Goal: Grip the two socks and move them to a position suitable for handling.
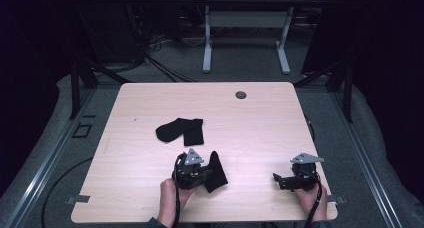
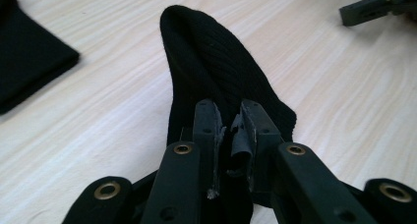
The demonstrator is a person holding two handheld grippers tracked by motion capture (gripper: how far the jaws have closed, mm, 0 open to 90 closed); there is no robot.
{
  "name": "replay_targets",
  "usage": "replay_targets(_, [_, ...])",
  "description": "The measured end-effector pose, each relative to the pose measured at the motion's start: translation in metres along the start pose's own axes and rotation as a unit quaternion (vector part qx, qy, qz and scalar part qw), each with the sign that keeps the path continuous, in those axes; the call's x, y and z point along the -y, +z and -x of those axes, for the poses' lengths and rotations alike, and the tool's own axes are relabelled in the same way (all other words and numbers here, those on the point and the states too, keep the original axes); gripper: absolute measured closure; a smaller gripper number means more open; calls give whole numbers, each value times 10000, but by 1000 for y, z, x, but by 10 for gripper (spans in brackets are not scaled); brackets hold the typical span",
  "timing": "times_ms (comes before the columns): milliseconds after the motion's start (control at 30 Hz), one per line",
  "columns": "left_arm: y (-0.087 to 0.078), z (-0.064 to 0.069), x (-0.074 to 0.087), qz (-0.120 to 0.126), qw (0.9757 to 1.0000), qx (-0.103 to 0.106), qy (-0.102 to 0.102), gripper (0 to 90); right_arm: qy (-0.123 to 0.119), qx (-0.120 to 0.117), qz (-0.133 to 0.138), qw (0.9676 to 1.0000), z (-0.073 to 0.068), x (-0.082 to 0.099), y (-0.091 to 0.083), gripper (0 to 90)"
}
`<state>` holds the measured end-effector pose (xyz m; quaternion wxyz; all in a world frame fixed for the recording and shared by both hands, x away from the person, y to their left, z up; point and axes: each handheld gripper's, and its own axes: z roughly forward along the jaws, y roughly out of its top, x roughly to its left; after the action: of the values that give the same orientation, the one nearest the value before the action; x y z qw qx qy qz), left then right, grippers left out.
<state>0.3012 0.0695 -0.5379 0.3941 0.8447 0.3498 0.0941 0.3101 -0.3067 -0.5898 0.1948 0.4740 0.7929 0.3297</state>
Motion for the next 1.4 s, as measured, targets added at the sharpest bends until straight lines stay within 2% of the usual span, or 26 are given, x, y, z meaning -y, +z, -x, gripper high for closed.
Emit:
replay_targets(167, [10, 7, 3, -38, 10000, 60, -56, 763, 13, 4, 28, 10000, 0, 0, 0, 0])
replay_targets(200, [18, 12, 2, -144, 9999, 46, -70, 754, 7, -2, 28, 10000, 0, 0, 0, 0])
replay_targets(233, [18, 12, 2, -144, 9999, 46, -70, 738, 14, 1, 29, 10000, 0, 0, 0, 1])
replay_targets(267, [26, 17, 1, -239, 9997, -28, -6, 714, 22, 3, 12, 10000, 0, 0, 0, 3])
replay_targets(300, [30, 19, 2, -263, 9997, -29, 1, 680, 19, -1, 6, 10000, 0, 0, 0, 6])
replay_targets(367, [34, 20, 2, -283, 9996, -50, -21, 506, 14, 5, 5, 10000, 0, 0, 0, 7])
replay_targets(433, [34, 20, 2, -256, 9997, -7, -27, 383, 45, 16, 26, 10000, 0, 0, 0, 8])
replay_targets(533, [19, 19, 2, -7, 10000, -18, -63, 242, 44, 18, 26, 10000, 0, 0, 0, 8])
replay_targets(633, [-1, 12, 4, 201, 9997, -47, -92, 149, 46, 19, 28, 10000, 0, 0, 0, 9])
replay_targets(700, [-8, 9, 6, 283, 9995, -55, -119, 148, 46, 20, 29, 10000, 0, 0, 0, 9])
replay_targets(733, [-19, 1, 10, 387, 9990, -153, -184, 145, 60, 20, 43, 10000, 0, 0, 0, 9])
replay_targets(800, [-28, -8, 16, 445, 9981, -260, -323, 149, 71, 21, 56, 10000, -1, 0, 0, 11])
replay_targets(833, [-28, -8, 16, 445, 9981, -260, -323, 151, 79, 26, 60, 9999, -1, 1, 0, 14])
replay_targets(867, [-34, -17, 23, 471, 9975, -295, -438, 156, 77, 58, 56, 9999, 0, 1, 0, 22])
replay_targets(933, [-36, -24, 29, 455, 9967, -383, -554, 157, 75, 78, 55, 9999, 0, 1, -1, 36])
replay_targets(967, [-36, -24, 29, 455, 9967, -383, -554, 160, 75, 78, 55, 9999, 0, 1, -1, 36])
replay_targets(1067, [-35, -32, 39, 384, 9960, -362, -719, 162, 143, 74, 32, 9999, -1, 0, -2, 56])
replay_targets(1133, [-30, -34, 45, 303, 9957, -328, -815, 182, 314, -164, 59, 9994, -3, -2, -5, 121])
replay_targets(1167, [-30, -34, 45, 303, 9957, -328, -815, 184, 314, -164, 59, 9994, -3, -2, -5, 121])
replay_targets(1200, [-26, -36, 48, 198, 9959, -332, -817, 199, 447, -452, 139, 9979, -10, -5, -11, 153])
replay_targets(1233, [-23, -37, 49, 146, 9959, -291, -840, 206, 463, -542, 168, 9973, -14, -7, -13, 159])
replay_targets(1300, [-17, -37, 50, 77, 9958, -249, -876, 217, 442, -901, 248, 9946, -28, -12, -18, 251])
replay_targets(1400, [-9, -37, 49, -15, 9959, -198, -888, 247, 260, -1325, 136, 9908, -55, -20, -19, 321])
